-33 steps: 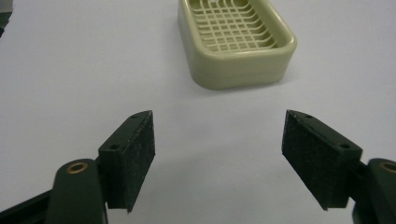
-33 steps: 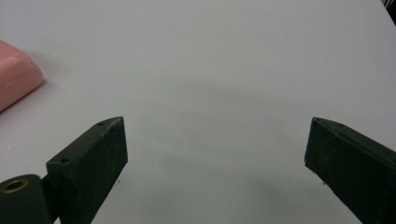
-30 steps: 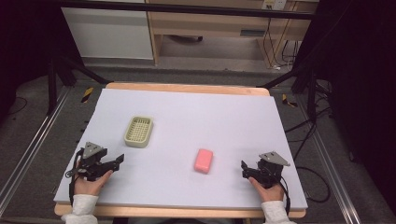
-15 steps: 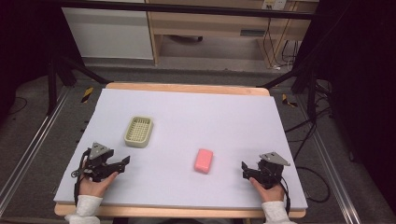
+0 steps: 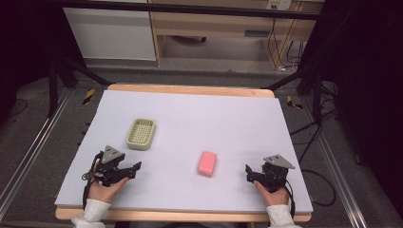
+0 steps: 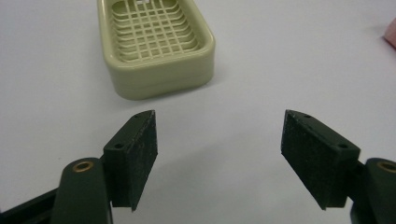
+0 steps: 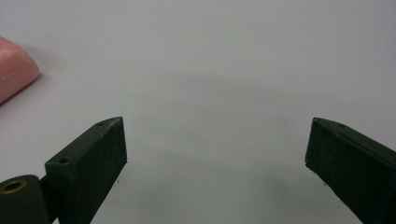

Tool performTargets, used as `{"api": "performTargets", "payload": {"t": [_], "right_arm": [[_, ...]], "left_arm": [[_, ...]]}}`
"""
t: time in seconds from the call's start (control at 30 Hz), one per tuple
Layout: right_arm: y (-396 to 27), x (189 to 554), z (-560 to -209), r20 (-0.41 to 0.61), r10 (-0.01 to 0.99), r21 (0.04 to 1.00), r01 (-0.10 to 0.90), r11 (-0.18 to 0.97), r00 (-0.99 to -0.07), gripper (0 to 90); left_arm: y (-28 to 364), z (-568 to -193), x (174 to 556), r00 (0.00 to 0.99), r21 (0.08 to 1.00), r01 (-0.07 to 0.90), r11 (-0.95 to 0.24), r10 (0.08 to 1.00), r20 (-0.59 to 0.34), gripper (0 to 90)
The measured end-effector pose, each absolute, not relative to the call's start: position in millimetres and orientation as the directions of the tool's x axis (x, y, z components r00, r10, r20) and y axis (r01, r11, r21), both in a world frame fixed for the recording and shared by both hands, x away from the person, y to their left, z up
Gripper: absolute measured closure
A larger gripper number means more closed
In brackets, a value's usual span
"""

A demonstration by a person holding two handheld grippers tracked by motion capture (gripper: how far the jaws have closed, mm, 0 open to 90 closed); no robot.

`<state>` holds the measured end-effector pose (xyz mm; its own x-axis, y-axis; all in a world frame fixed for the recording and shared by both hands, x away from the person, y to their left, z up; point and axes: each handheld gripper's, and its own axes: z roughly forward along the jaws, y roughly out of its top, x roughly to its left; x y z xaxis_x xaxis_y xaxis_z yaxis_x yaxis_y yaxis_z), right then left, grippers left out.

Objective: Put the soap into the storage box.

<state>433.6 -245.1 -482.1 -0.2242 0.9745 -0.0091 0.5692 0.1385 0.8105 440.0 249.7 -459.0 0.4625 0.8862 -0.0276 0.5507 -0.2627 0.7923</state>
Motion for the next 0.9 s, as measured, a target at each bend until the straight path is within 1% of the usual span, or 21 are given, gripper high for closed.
{"api": "performTargets", "payload": {"t": [0.63, 0.9], "right_arm": [[-244.2, 432.4, -480.7, -0.003, 0.975, 0.816, 0.563, 0.130, -0.222, 5.7], [-244.2, 432.4, -480.7, -0.004, 0.975, 0.818, 0.560, 0.131, -0.223, 5.7]], "left_arm": [[227.4, -454.1, 441.2, 0.503, 0.792, 0.531, -0.301, 0.864, -0.008, 25.4], [222.3, -450.6, 441.9, 0.509, 0.796, 0.529, -0.293, 0.861, -0.021, 25.1]]}}
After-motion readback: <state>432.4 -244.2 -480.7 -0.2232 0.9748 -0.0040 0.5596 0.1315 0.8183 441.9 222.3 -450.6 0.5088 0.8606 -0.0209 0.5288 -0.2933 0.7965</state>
